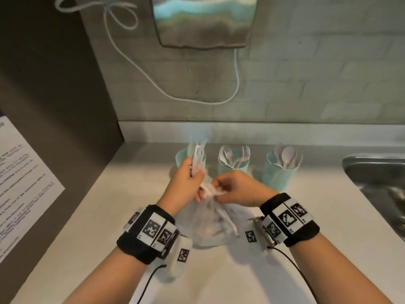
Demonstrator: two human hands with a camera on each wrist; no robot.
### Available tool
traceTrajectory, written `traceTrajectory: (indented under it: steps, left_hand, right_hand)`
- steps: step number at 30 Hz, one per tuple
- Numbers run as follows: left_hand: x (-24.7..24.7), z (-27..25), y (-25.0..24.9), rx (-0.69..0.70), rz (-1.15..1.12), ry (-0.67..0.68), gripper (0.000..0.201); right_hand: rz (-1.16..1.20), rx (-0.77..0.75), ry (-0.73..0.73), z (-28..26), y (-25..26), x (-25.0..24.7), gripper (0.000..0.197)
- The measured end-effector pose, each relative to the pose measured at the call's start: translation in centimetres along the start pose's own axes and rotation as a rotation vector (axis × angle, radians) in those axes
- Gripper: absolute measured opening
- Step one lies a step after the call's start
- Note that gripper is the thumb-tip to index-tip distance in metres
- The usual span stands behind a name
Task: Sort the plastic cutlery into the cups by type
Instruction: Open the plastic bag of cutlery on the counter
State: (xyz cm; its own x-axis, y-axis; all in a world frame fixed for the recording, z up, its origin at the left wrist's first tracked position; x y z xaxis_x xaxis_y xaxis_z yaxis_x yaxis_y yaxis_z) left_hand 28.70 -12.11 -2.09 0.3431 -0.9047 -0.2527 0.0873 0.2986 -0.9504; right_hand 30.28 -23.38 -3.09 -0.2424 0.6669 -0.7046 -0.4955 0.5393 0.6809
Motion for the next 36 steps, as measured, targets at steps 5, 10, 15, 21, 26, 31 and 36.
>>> traceTrajectory:
  steps: [5,10,15,21,26,31,36]
  left_hand:
    - [4.8,-1.3,1.4,0.067,0.138,0.209,0.054]
    - [4.3,-0.4,0.8,0.226,0.273,0.14,0.037]
    - [1.1,1.3,2.0,0.159,0.419,0.123,0.038]
    - [5.2,0.4,-0.1,0.236,0.492,0.201,0.033]
    - [1.7,1.7,1.0,0.132,0.449,-0.016,0.027]
    - [-2.6,2.5,3.6,0.016,0.431,-0.115,0.021]
    - [-3.7,2.2,2.5,0.092,0.488,-0.242,0.044]
  right_hand:
    - [-0.004,0.106,-0.11,-1.7,-3.6,-3.6,0.013]
    - [-0.088,0.181,-0.211,-3.4,-6.7,-5.9,0.015]
    - [-0.141,0.282,-0.308,-5.3,-10.1,-9.0,0.018]
    - [-0.139,0.001,-0.214,-3.6,-5.1,-5.7,0.038]
    - [-0.062,-0.003,-0.292,-4.5,-6.6,-7.2,0.018]
    - [-0.067,0.03,-0.279,-5.8,-8.6,-8.9,0.023]
    - [0.031,-0.034,-0.51,-6.0,-5.8,-11.0,0.044]
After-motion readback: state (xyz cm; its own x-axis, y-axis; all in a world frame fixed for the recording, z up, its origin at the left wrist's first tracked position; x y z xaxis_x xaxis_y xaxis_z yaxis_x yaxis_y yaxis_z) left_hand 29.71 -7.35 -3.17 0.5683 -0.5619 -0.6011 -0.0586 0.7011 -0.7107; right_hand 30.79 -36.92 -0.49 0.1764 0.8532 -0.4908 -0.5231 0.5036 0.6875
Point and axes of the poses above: each hand's wrist, its own z-axis towards the middle knuckle, its own x-axis out of the palm, y = z × x, the point moved 9 cm from there along z, towards the middle knuckle, and after that the axes turned 14 degrees about -y, right-handed, at the moved point
